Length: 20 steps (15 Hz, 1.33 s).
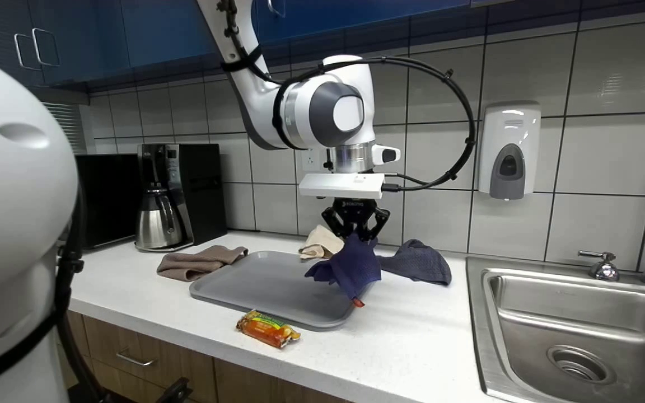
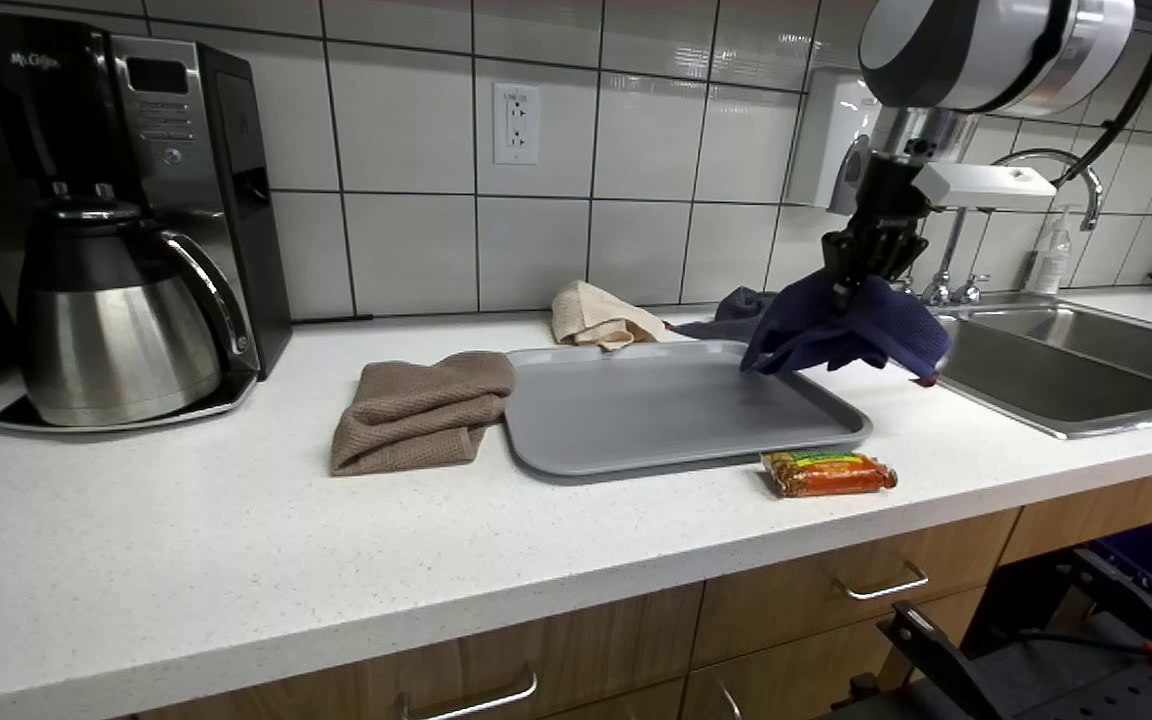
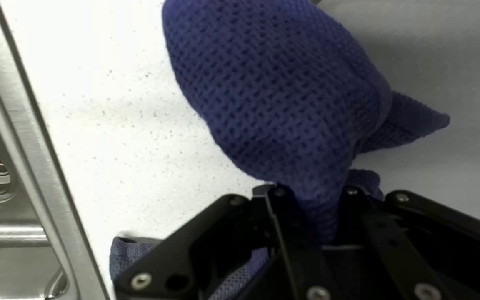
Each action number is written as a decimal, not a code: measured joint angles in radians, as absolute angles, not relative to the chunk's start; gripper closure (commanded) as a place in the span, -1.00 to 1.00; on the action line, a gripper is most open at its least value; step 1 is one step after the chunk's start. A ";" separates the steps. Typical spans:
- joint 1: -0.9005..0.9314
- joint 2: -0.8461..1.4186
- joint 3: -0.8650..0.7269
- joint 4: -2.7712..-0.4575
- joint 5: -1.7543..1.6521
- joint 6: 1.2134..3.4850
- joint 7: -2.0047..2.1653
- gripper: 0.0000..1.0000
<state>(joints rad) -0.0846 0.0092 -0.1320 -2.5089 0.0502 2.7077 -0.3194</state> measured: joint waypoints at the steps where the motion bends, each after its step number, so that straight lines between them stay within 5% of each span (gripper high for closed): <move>1: -0.080 0.019 -0.126 -2.509 0.050 2.713 -0.310 0.91; 14: -0.038 0.131 -0.076 -2.504 -0.003 2.768 -0.192 0.91; 15: -0.038 0.139 -0.076 -2.503 -0.009 2.775 -0.181 0.21; 20: -0.035 0.157 -0.076 -2.492 -0.035 2.782 -0.136 -0.46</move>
<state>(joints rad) -0.0350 0.1575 -0.0758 -2.4923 -0.0345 2.7816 -0.1363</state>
